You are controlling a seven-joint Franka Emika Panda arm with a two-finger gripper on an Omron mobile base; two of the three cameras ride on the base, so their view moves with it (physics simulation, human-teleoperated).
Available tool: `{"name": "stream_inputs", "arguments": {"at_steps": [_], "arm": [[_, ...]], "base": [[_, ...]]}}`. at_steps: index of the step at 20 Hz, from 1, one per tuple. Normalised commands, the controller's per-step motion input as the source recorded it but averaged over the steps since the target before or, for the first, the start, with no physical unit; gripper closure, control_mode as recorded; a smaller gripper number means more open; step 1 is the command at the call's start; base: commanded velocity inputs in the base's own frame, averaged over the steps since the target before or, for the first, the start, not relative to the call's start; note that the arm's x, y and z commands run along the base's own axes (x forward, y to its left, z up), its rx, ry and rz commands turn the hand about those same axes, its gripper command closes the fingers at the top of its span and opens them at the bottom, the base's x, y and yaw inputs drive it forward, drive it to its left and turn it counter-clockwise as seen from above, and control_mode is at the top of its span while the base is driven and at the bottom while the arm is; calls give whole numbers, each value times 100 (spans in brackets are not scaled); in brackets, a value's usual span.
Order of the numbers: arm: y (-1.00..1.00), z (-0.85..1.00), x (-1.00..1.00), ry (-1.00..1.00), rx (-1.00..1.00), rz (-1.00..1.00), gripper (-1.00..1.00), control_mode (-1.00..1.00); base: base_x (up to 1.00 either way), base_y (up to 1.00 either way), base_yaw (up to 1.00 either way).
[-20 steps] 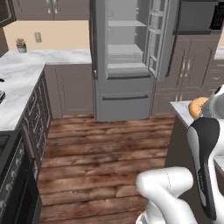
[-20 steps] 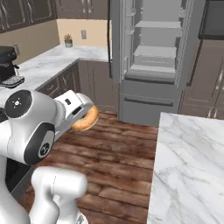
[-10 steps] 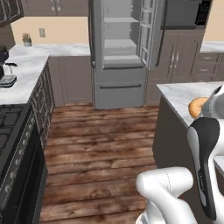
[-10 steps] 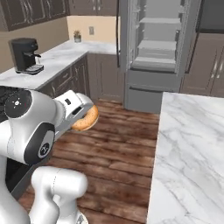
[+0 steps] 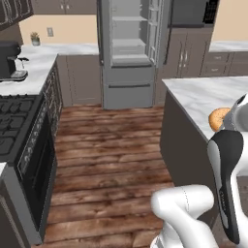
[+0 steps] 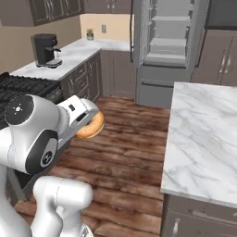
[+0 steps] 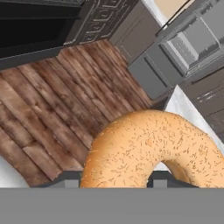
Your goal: Take the cake and donut from the fridge and place them on the empty tray on the dining counter.
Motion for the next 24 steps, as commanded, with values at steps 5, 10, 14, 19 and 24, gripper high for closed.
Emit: {"name": "stream_inputs", "arguments": {"at_steps": [5,10,14,19,24], "arm": [[0,0,0,0,0,0,100,100],[0,0,0,0,0,0,100,100],[0,0,0,0,0,0,100,100],[0,0,0,0,0,0,100,100],[0,0,0,0,0,0,100,100]], "base": [[-100,-10,0],[-35,-72,0],[0,-100,0],[-12,-100,0],[-14,-100,0]]}}
